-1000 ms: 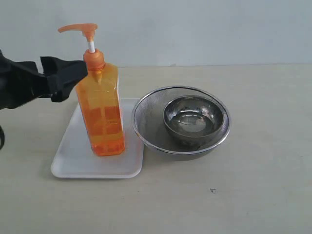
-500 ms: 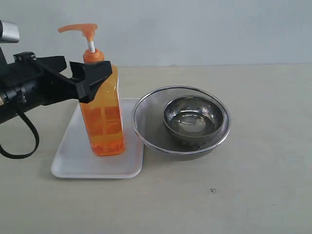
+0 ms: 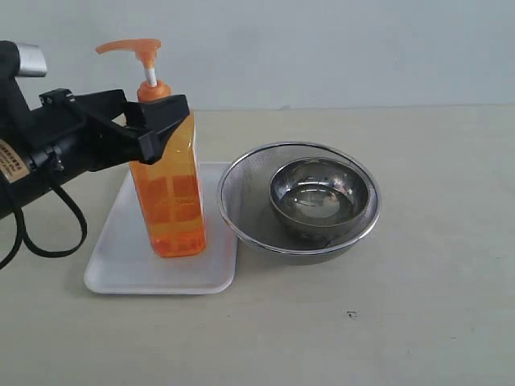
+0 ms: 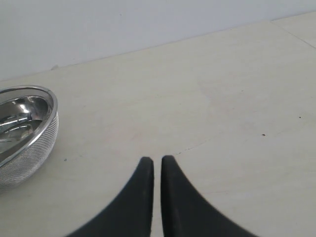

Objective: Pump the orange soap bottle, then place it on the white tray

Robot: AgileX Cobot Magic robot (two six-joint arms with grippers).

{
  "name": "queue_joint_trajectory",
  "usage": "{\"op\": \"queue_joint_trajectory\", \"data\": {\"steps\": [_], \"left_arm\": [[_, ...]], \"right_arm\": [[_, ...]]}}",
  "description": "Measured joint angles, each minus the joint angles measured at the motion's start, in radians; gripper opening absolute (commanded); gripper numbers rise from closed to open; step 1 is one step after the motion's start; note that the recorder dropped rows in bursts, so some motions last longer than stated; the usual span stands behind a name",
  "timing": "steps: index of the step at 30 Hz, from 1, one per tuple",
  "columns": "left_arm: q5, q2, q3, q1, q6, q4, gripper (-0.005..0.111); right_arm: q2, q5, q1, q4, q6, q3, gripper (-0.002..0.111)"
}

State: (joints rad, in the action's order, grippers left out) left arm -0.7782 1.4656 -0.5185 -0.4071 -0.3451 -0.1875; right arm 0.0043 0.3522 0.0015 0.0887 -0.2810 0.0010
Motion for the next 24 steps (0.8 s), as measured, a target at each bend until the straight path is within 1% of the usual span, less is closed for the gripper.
{"op": "queue_joint_trajectory", "data": {"steps": [4, 9, 10, 11, 12, 14, 15, 16, 18, 19, 20, 21, 22, 23, 24], "left_arm": [[-0.014, 0.007, 0.0, 0.0, 0.024, 0.025, 0.059], [-0.035, 0.009, 0.0, 0.0, 0.026, 0.029, 0.04], [-0.041, 0.009, 0.0, 0.0, 0.026, 0.029, 0.032], [-0.048, 0.009, 0.0, 0.0, 0.026, 0.031, 0.028], [-0.05, 0.009, 0.0, 0.0, 0.026, 0.031, 0.02], [-0.058, 0.009, 0.0, 0.0, 0.026, 0.031, 0.011], [-0.059, 0.009, 0.0, 0.0, 0.026, 0.031, 0.008], [-0.059, 0.009, 0.0, 0.0, 0.026, 0.031, 0.008], [-0.059, 0.009, 0.0, 0.0, 0.026, 0.028, 0.017], [-0.059, 0.009, 0.0, 0.0, 0.026, 0.028, 0.029], [-0.061, 0.009, 0.0, 0.0, 0.026, 0.028, 0.037], [-0.063, 0.009, 0.0, 0.0, 0.026, 0.024, 0.054], [-0.065, 0.009, 0.0, 0.0, 0.026, 0.021, 0.064], [-0.065, 0.009, 0.0, 0.0, 0.028, 0.021, 0.078], [-0.065, 0.009, 0.0, 0.0, 0.028, 0.021, 0.082]], "right_arm": [[0.0, 0.0, 0.0, 0.0, 0.0, 0.0, 0.001], [0.0, 0.0, 0.0, 0.0, 0.0, 0.0, 0.001], [0.0, 0.0, 0.0, 0.0, 0.0, 0.0, 0.001], [0.0, 0.0, 0.0, 0.0, 0.0, 0.0, 0.001], [0.0, 0.0, 0.0, 0.0, 0.0, 0.0, 0.001], [0.0, 0.0, 0.0, 0.0, -0.002, 0.0, 0.001], [0.0, 0.0, 0.0, 0.0, -0.002, 0.0, 0.001], [0.0, 0.0, 0.0, 0.0, -0.002, 0.0, 0.001], [0.0, 0.0, 0.0, 0.0, -0.002, 0.0, 0.001], [0.0, 0.0, 0.0, 0.0, -0.002, 0.0, 0.001], [0.0, 0.0, 0.0, 0.0, -0.002, 0.0, 0.001], [0.0, 0.0, 0.0, 0.0, -0.002, 0.0, 0.001], [0.0, 0.0, 0.0, 0.0, -0.002, 0.0, 0.001], [0.0, 0.0, 0.0, 0.0, -0.002, 0.0, 0.001], [0.0, 0.0, 0.0, 0.0, -0.002, 0.0, 0.001]]}}
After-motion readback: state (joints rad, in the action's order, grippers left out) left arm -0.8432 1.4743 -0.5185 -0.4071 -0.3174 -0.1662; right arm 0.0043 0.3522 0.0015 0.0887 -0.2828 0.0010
